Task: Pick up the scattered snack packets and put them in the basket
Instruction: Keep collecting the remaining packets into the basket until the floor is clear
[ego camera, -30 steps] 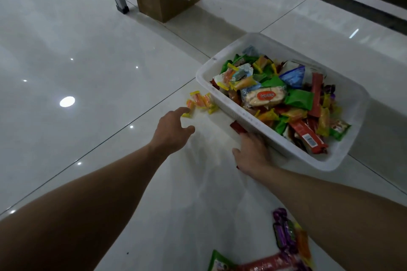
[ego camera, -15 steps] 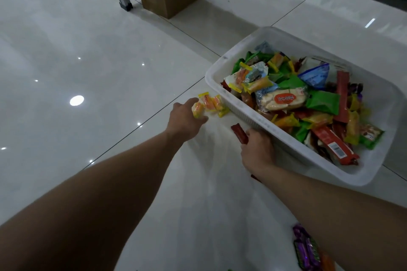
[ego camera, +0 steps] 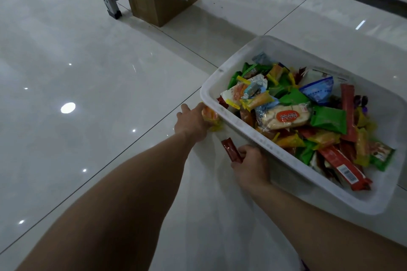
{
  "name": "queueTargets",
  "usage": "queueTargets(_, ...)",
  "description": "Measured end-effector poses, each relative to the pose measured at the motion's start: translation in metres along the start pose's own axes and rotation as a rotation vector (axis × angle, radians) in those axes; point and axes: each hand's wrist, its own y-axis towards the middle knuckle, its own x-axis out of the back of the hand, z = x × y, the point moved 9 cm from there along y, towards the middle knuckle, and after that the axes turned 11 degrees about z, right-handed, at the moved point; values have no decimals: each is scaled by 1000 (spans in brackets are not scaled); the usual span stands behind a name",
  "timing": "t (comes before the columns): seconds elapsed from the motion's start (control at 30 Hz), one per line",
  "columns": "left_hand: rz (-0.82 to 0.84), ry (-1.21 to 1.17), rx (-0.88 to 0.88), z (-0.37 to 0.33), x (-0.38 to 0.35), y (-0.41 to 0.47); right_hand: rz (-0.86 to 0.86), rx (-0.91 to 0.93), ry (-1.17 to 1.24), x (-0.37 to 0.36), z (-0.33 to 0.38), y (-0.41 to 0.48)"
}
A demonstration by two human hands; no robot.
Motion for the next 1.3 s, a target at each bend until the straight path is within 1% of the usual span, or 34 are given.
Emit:
queueTargets(0.2,-46,20,-102,4,0,-10,7,9,-18,-1,1,-1)
queueTargets(0.47,-13,31,-219,10,-19,-54,21,-17,-28,2,2,-8)
queueTargets(0.57,-15,14,-203,14,-28,-67,23,-37,-28,2,0,-14)
queueTargets(0.73,-100,32,-179,16,-33,-90,32,-76,49,7,-8,-24)
queueTargets(0.9,-89,22,-154,26,-35,-108,39,-64,141,10,-10,-39)
queueTargets(1.1,-101,-112,-107,51,-29,-132,87,10,194,15,9,-59)
queueTargets(1.2,-167,-190,-91,51,-16,-146,100,54,207,25,27,-70)
queueTargets(1.3,-239,-273,-114,31,9,-159,92,112,226,43,46,-79)
